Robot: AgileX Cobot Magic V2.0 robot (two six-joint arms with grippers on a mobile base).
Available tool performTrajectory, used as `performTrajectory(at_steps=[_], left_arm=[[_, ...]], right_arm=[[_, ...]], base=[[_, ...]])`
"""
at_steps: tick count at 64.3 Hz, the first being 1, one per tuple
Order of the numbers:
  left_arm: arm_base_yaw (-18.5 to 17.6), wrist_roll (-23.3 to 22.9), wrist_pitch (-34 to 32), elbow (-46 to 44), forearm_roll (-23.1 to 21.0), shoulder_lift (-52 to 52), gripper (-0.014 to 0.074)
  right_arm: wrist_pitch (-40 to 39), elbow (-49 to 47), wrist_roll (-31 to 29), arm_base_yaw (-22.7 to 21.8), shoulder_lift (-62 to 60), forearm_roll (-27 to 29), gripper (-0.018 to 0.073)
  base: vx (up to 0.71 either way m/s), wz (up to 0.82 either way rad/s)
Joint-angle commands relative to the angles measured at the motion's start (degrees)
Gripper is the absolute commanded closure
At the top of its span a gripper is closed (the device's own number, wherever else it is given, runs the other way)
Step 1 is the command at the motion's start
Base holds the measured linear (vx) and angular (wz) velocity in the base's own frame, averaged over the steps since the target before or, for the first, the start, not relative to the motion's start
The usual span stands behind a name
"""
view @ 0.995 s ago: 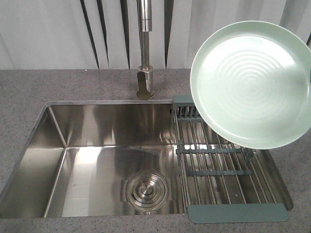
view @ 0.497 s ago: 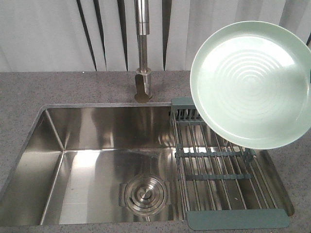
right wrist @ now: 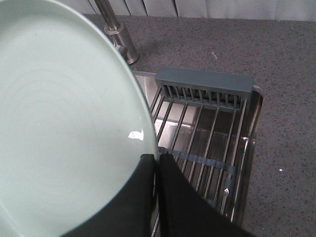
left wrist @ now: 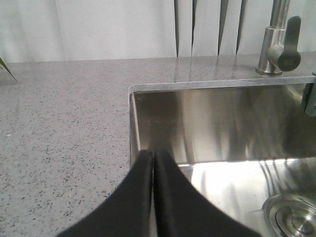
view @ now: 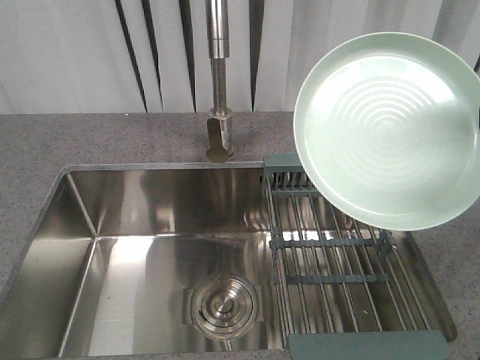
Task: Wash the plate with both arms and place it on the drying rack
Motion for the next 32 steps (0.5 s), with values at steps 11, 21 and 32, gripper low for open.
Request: performTrajectory(at_steps=[11,21,32], left_arm=[[-0.33,-0.14,-4.33,1.02,-0.31,-0.76,0.0603],[-0.33,-0.14,-4.33,1.02,-0.31,-0.76,0.0603],[-0.33,-0.14,-4.33,1.02,-0.31,-0.76,0.0603]], right_arm=[[-2.24,-1.29,-0.34,-0.32,-0.94,2.83,0.0566],[-2.24,-1.29,-0.34,-0.32,-0.94,2.83,0.0566],[-2.27,-1.29,-0.34,-0.32,-0.94,2.83,0.0566]], base=[[0.02,0.0],[0.02,0.0],[0.02,0.0]])
